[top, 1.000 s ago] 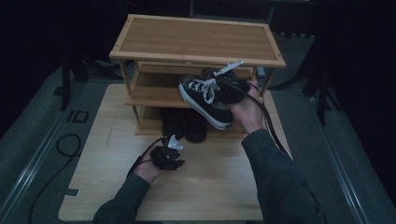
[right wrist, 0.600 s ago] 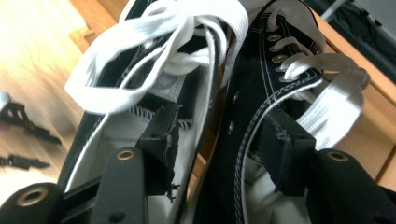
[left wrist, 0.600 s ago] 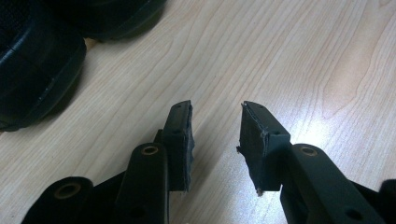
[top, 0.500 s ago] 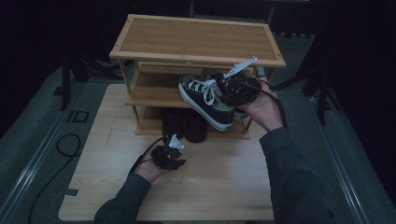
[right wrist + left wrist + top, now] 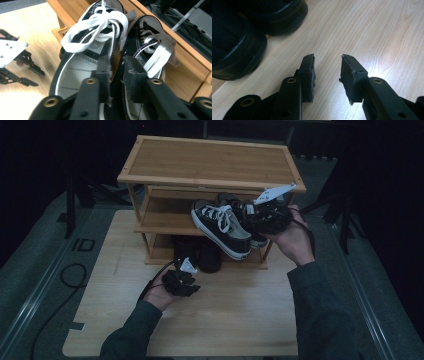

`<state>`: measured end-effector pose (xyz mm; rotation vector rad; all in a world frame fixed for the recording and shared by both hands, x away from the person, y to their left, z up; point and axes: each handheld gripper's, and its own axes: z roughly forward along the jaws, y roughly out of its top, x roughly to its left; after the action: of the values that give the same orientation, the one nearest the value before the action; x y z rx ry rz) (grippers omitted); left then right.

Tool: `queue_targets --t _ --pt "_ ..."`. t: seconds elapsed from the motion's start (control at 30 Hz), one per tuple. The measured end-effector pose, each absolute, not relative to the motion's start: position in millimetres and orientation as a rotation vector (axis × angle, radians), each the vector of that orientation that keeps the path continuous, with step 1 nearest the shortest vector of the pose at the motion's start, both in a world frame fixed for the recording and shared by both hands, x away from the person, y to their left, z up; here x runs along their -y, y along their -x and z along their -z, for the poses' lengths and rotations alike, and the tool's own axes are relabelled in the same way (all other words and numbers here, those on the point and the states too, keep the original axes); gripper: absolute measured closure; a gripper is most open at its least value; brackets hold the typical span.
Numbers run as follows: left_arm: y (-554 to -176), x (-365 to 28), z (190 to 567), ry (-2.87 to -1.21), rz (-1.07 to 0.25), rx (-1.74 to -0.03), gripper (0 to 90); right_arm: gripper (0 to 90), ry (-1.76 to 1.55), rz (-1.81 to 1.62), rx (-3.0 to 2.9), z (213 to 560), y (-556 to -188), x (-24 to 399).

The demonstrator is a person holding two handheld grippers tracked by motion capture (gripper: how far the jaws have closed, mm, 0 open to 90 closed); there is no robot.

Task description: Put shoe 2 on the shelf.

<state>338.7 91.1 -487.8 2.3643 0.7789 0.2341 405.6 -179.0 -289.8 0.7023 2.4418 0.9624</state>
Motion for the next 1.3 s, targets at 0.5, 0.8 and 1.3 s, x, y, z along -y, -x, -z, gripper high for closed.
queue_targets --t 0.5,0.8,1.3 --pt "-351 -95 457 -2.31 -0.163 -0.834 86.5 89.8 -0.567 -1.167 -2.494 290 -371 188" --pt "-357 -95 435 -2.328 -0.239 -0.81 90.0 89.7 -0.534 -1.199 -2.553 300 -357 192" --pt "-380 -91 379 -2.285 -0.437 -0.8 90.0 88.7 -0.528 -1.161 -2.644 344 -340 196"
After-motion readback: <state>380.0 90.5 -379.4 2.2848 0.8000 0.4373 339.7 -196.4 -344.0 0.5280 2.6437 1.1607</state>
